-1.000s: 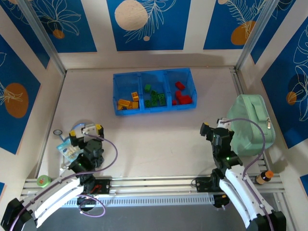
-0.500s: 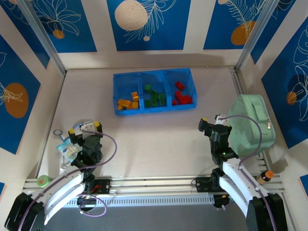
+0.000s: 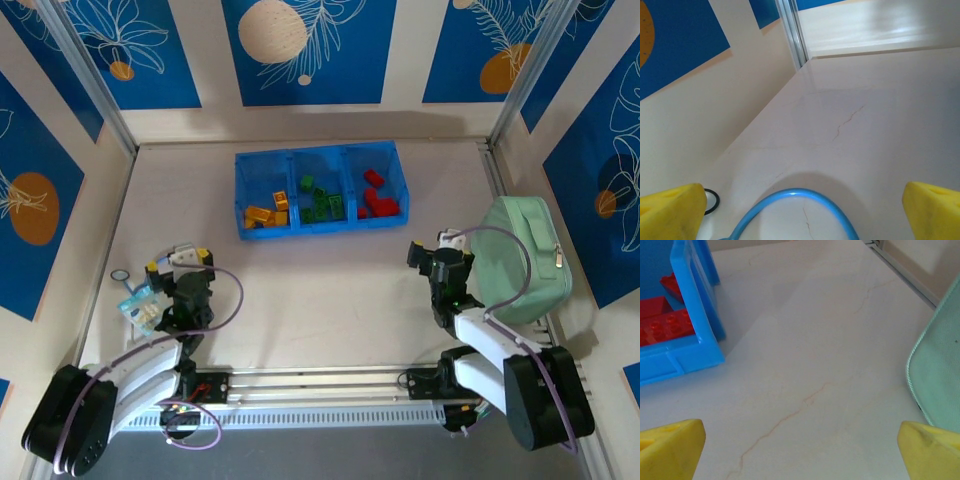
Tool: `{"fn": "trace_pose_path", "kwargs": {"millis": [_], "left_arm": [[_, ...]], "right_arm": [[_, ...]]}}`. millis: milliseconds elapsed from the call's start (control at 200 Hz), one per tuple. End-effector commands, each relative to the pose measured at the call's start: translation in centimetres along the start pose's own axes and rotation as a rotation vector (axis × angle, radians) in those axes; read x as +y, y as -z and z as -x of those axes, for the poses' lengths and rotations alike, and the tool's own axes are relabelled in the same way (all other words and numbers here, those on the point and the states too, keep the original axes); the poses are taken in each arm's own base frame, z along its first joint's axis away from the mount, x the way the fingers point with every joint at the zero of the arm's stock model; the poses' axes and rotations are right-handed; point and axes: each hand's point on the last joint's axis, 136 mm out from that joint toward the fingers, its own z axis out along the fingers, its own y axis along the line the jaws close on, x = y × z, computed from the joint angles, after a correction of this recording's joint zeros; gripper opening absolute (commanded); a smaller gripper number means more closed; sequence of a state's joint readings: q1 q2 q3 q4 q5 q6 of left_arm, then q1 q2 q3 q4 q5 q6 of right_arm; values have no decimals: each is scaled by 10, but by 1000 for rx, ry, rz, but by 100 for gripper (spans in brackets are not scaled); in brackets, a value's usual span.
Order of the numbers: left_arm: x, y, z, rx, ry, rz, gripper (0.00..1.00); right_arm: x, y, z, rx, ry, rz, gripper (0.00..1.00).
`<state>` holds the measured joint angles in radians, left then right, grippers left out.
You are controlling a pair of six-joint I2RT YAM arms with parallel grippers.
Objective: Sort the legos into containers by color
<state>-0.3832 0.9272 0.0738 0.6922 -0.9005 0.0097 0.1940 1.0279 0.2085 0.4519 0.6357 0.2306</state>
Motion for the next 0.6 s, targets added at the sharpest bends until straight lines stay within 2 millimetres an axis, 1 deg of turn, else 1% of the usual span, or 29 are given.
{"fn": "trace_pose_path", "kwargs": {"millis": [0,155,285,375,460,495,510,525,545,550,565,595], "left_arm": [[-5,-3,16,-55,47,-34,100],[-4,-6,16,-75,60,-27,100],[-1,-11,17,-88,74,-6,100],[-2,-15,18,-91,66,-1,100],[-4,-19,19,-98,56,6,100],[-5,-19,21,-109,54,4,100],[-6,-20,21,-113,53,3,100],[-7,-21,21,-118,52,1,100],[-7,-21,22,-126,50,-2,100],[-8,-21,22,-128,50,-3,100],[-8,-22,22,-134,50,-3,100],[-8,-22,22,-145,50,-2,100]], "right_arm": [[5,-2,32,-116,-16,3,99],[6,-5,38,-168,-11,5,99],[14,-14,42,-175,28,10,99],[19,-20,48,-207,63,10,99],[23,-21,53,-255,83,21,99],[26,-21,50,-260,83,42,99],[26,-22,46,-256,81,59,99],[26,-23,46,-269,69,72,99],[23,-25,40,-271,56,77,99],[22,-24,42,-284,47,78,99],[20,-26,39,-290,33,74,99],[20,-26,43,-337,31,77,99]]}}
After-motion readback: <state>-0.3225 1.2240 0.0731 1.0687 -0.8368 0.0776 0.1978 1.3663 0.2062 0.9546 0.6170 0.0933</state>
